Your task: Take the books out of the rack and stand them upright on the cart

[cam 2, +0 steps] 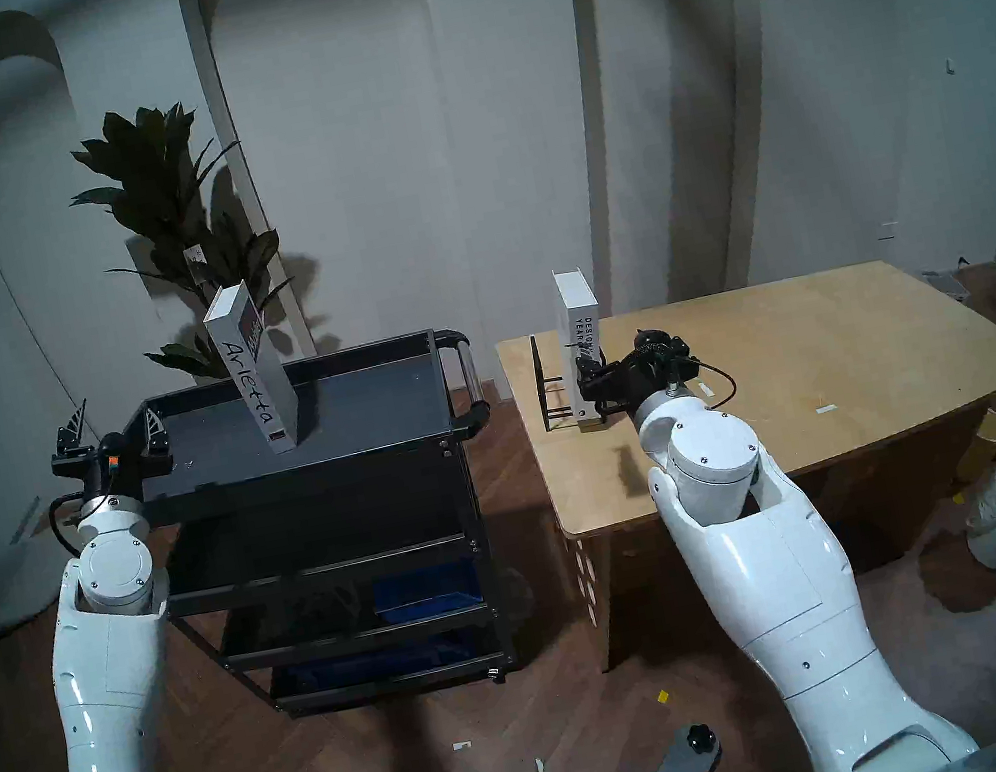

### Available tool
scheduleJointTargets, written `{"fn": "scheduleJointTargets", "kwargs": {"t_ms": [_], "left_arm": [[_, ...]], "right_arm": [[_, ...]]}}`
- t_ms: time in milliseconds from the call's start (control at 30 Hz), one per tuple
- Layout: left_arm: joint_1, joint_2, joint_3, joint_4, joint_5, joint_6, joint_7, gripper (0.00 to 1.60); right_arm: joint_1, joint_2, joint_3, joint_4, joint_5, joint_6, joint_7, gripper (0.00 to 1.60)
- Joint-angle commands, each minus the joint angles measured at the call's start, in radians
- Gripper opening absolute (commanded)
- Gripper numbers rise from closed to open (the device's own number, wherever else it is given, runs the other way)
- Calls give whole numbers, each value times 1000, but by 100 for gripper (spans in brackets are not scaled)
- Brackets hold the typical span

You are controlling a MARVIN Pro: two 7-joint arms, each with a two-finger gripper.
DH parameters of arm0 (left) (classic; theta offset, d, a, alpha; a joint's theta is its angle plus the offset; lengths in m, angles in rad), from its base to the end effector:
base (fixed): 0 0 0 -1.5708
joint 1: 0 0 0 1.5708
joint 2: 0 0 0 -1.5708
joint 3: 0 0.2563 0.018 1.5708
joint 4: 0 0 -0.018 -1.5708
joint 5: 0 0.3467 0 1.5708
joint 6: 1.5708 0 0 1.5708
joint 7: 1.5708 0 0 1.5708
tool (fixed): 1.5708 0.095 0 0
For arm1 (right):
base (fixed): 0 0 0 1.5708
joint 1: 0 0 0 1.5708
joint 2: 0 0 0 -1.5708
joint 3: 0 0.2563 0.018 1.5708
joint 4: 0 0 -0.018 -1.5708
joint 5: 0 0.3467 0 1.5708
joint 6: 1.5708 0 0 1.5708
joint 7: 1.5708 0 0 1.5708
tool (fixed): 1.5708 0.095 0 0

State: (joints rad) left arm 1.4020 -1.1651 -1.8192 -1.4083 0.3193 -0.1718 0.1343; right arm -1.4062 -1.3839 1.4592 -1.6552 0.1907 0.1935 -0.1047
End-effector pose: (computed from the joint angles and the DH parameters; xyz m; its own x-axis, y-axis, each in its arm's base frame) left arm 0.4726 0.2370 -0.1762 -0.0682 -0.6546 0.7529 0.4164 -0.7044 -0.5748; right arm 0.4934 -0.0037 -0.1823 -0.0338 0.0118 0.9994 0.0200 -0.9997 0.0125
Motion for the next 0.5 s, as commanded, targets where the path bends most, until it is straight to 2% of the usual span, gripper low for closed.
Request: {"fn": "scheduleJointTargets", "kwargs": {"t_ms": [0, 33, 100, 133, 267, 300, 333, 467], "left_arm": [[47, 38, -10, -83, -9, -1, -62, 160], [52, 40, -10, -90, -10, -1, -72, 160], [64, 43, -11, -106, -13, 0, -93, 160], [69, 44, -11, -112, -15, 1, -102, 160], [87, 50, -13, -143, -28, 5, -144, 160], [90, 52, -13, -149, -32, 7, -153, 160], [95, 54, -14, -158, -36, 9, -165, 160], [111, 59, -17, -180, -52, 17, -204, 160]], "right_arm": [[124, -42, -7, 58, -8, -38, -20, 160], [116, -44, -5, 61, -11, -46, -24, 160], [155, -52, -9, 99, -12, -49, -30, 160], [138, -55, -6, 93, -14, -58, -32, 160], [209, -71, -15, 165, -16, -67, -42, 160], [174, -77, -10, 150, -17, -82, -44, 160], [210, -81, -15, 183, -17, -80, -48, 160], [245, -101, -20, 237, -16, -96, -54, 160]]}}
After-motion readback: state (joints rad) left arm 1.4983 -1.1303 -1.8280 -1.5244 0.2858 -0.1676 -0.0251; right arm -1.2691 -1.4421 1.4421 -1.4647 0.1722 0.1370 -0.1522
